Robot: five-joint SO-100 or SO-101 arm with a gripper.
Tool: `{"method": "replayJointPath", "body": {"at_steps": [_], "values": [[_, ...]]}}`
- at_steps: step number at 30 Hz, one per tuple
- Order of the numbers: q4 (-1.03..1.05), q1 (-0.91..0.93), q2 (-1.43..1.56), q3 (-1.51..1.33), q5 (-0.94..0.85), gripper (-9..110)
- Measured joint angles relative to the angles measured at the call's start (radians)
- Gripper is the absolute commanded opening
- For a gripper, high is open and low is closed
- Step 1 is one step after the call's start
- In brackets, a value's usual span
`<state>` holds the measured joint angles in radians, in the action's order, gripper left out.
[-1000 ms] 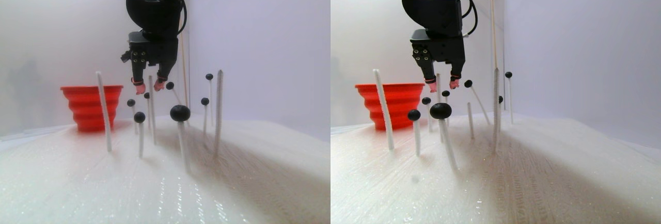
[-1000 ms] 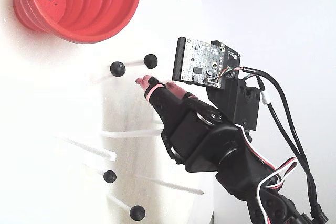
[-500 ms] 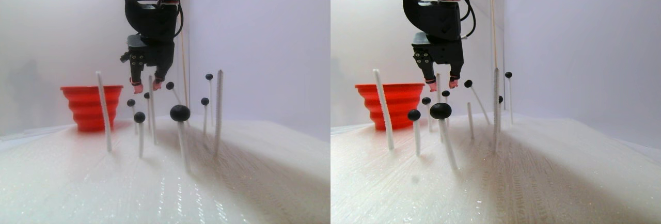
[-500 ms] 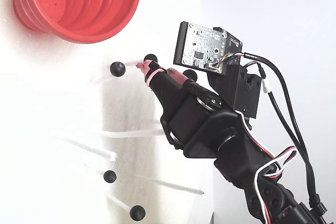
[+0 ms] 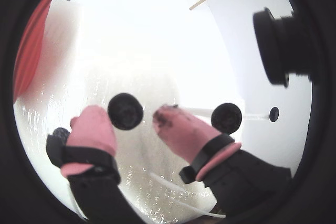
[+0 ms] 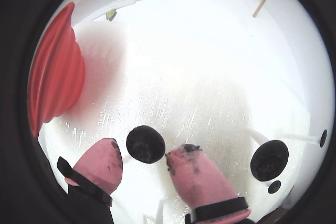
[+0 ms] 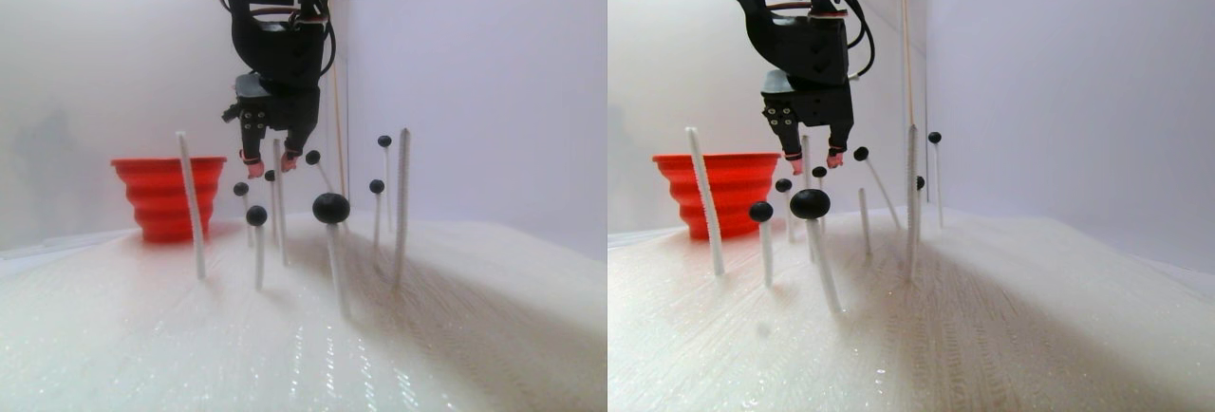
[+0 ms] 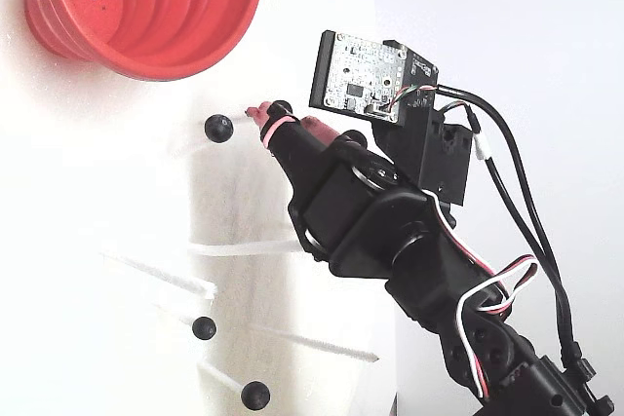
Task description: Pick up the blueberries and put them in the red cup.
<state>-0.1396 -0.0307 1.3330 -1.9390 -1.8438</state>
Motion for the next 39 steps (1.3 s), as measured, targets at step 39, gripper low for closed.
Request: {"method": "replayJointPath", "body": {"at_steps": [39], "values": [[-0.072,0.000,-0.086,0.048,0.026,11]]}}
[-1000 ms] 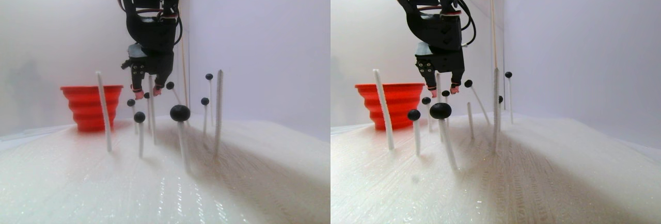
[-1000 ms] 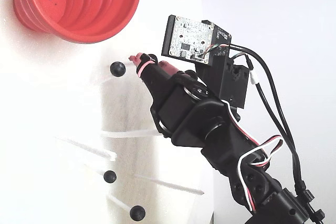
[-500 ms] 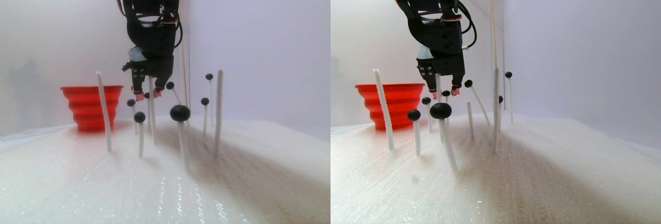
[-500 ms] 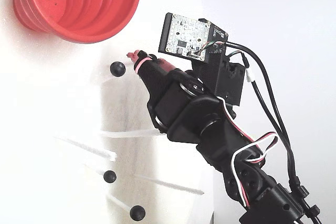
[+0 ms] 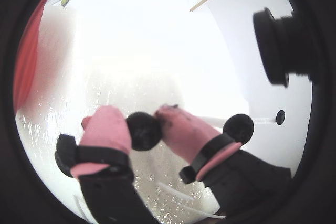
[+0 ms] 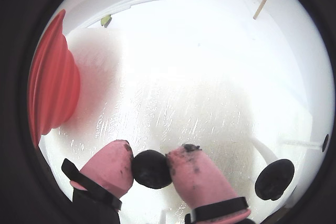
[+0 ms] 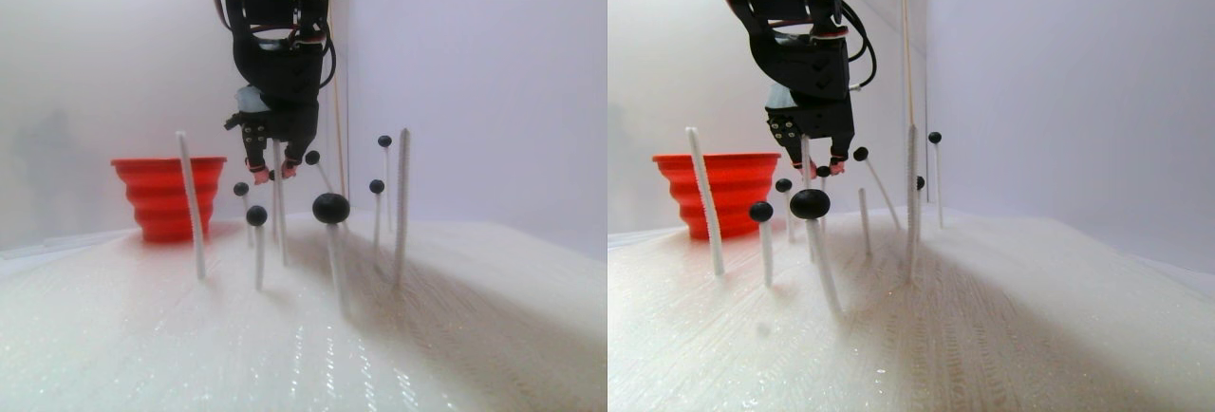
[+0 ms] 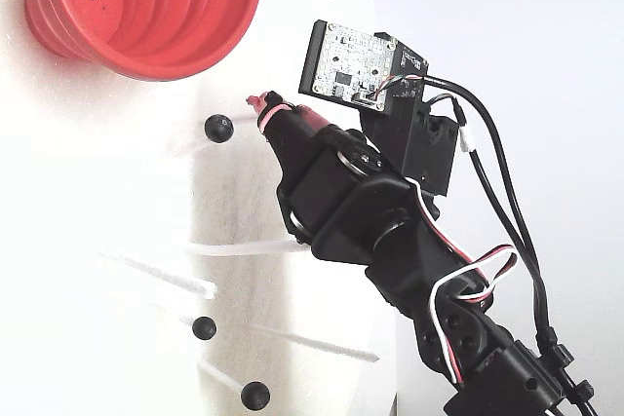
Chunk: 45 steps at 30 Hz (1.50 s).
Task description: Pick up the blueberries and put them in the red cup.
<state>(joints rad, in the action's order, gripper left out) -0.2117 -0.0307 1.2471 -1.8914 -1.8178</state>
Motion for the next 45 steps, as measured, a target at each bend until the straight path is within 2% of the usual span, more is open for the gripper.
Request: {"method": "replayJointPath", "body": {"at_steps": [45], "values": [[0.038,-0.015,0.110,-0.121,-0.015,10]]}}
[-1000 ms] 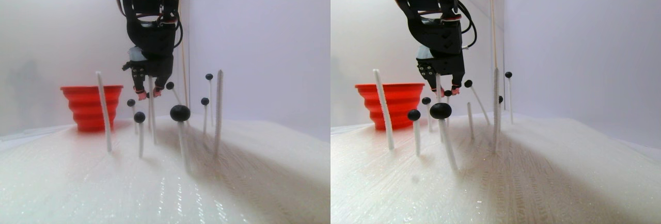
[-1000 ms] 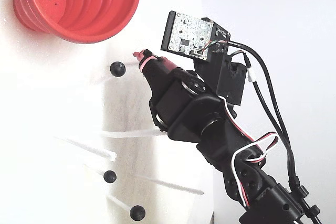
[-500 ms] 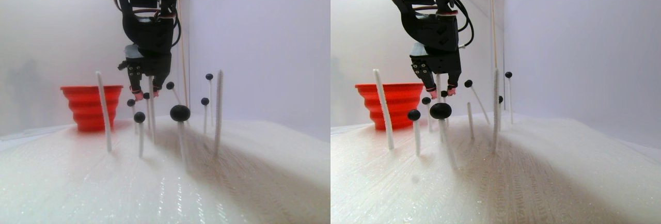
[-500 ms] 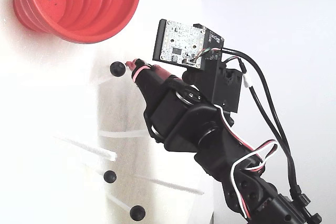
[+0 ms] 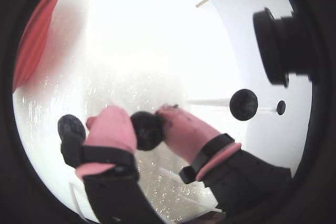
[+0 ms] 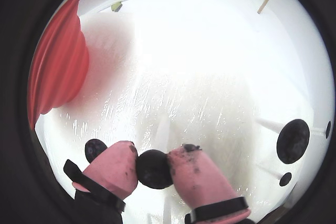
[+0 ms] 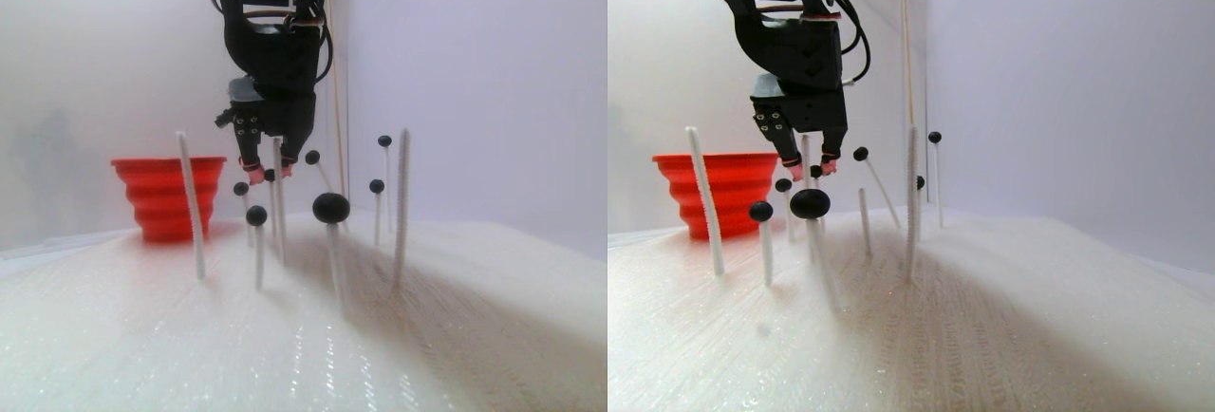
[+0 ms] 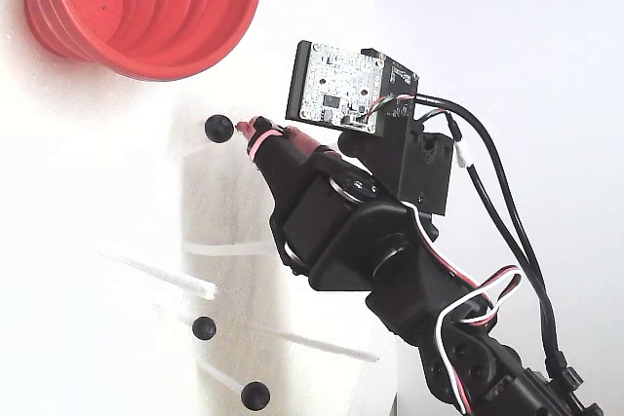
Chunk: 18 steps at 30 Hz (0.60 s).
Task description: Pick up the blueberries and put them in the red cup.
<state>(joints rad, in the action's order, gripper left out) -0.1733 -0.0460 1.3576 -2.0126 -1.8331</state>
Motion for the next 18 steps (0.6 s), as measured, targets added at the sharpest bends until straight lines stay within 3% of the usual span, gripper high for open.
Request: {"method": "replayJointPath", "body": {"at_steps": [18], "values": [[0.035,-0.038,0.110,-0.055,0.006,10]]}}
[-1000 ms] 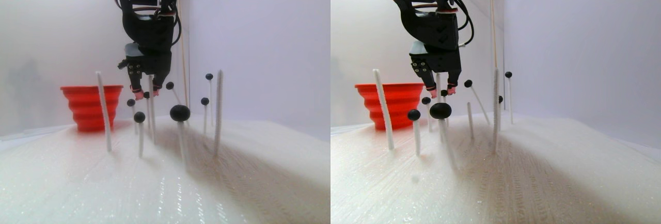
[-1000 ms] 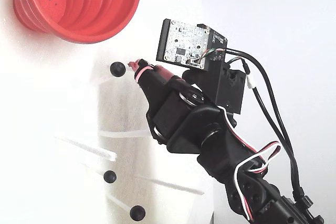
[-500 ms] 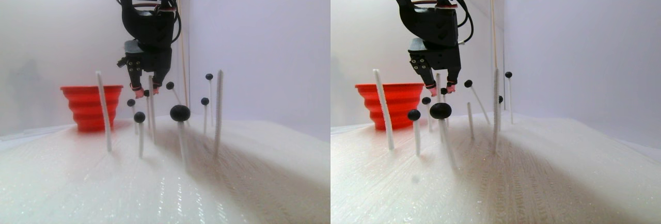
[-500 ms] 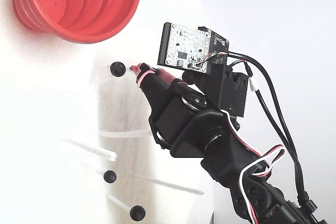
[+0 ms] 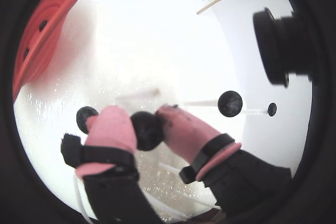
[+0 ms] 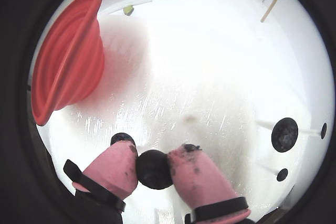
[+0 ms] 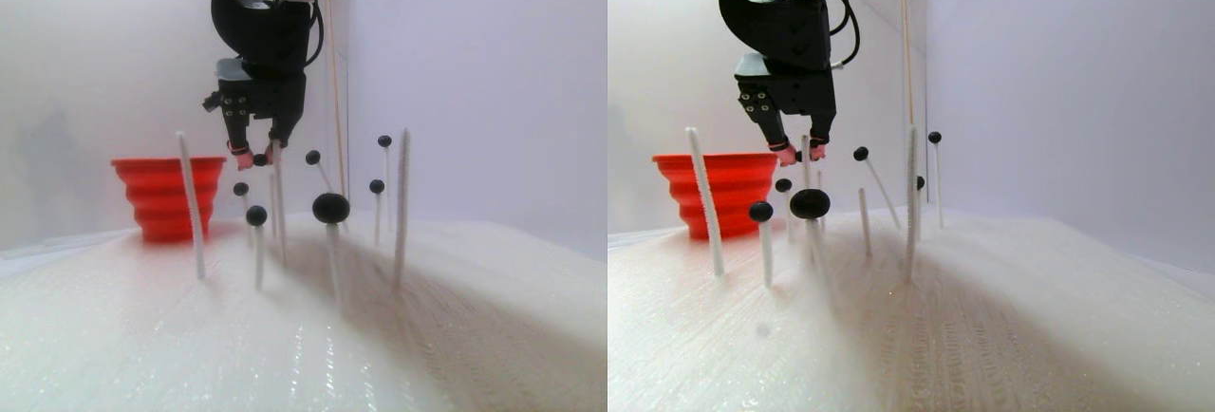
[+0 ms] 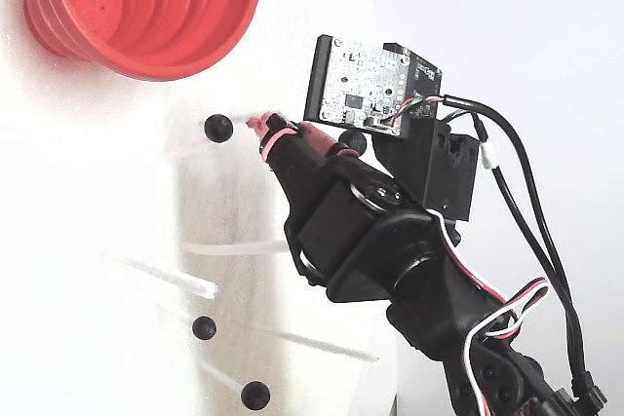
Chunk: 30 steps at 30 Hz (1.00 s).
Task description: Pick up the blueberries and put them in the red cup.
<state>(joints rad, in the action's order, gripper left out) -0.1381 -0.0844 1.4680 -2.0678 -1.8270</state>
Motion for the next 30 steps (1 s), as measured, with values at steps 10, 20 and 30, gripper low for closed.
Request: {"method": "replayJointPath", "body": {"at_steps": [10,20,30], "values": [[0.040,-0.041,0.103,-0.029,0.041,10],[0.063,-0.103,0.173,-0.034,0.084,10],[0.063,-0.167,0.187,-0.034,0.120,10]]}}
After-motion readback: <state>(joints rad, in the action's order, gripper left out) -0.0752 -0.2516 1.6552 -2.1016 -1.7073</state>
